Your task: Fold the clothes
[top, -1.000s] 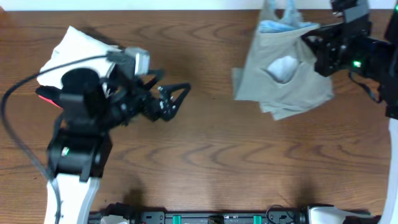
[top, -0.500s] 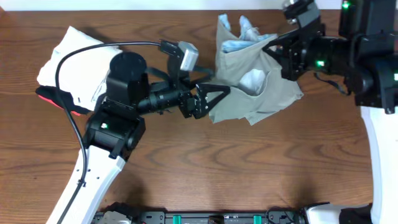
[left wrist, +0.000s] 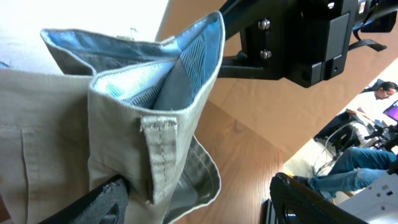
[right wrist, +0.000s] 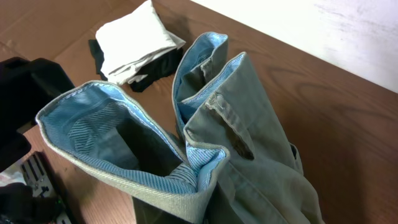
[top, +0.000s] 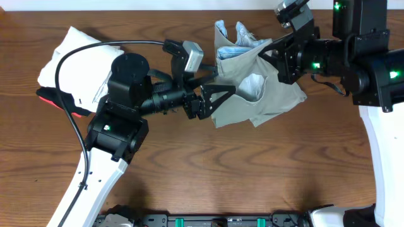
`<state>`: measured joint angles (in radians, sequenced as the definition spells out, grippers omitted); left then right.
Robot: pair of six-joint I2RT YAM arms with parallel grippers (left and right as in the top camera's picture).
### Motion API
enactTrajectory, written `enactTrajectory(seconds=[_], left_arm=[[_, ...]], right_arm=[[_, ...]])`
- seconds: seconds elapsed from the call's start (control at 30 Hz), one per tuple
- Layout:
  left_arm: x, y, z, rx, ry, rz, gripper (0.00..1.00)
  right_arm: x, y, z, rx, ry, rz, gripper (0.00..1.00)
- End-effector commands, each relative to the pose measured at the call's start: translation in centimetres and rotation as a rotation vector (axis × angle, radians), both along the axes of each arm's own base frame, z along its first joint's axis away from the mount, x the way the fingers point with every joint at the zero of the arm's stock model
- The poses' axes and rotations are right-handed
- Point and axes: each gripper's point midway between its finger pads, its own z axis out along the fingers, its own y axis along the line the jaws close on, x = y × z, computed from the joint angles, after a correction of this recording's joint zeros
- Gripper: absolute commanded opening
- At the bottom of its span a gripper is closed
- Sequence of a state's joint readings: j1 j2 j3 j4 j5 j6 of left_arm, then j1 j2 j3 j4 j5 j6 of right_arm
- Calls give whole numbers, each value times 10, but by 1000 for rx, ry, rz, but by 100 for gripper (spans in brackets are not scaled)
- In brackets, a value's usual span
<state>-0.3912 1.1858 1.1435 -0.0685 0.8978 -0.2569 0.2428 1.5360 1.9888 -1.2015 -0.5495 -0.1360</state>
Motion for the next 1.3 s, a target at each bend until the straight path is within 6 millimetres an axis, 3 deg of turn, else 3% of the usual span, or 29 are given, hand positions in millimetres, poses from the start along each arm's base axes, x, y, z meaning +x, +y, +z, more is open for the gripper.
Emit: enactTrajectory(seconds=[0.0, 0.37, 0.63, 0.7, 0.83, 0.97, 1.17, 1.2, 1.27], left_arm=[[11, 4, 9, 9, -58, 71, 75], [27, 11, 10, 53, -147, 158, 75], [17, -8, 11, 40, -163, 102, 73], [13, -12, 11, 39, -163, 87, 62], [10, -16, 10, 39, -160, 74, 27], [7, -14, 5, 56, -132, 72, 6], [-14, -3, -22, 140, 9, 62, 6], [-18, -1, -28, 161, 26, 58, 6], [-27, 5, -43, 218, 65, 51, 6]], right_arm=[[-10, 11, 14, 45, -20, 56, 1], [-13, 15, 16, 67, -14, 82, 1], [-15, 18, 17, 69, -15, 91, 1], [-15, 18, 16, 69, -12, 91, 1], [-16, 19, 16, 68, -11, 94, 1], [-12, 15, 14, 46, -18, 68, 1], [4, -4, 6, -49, -48, -43, 1], [7, -8, 5, -69, -53, -67, 3], [12, -17, 1, -112, -62, -114, 20]])
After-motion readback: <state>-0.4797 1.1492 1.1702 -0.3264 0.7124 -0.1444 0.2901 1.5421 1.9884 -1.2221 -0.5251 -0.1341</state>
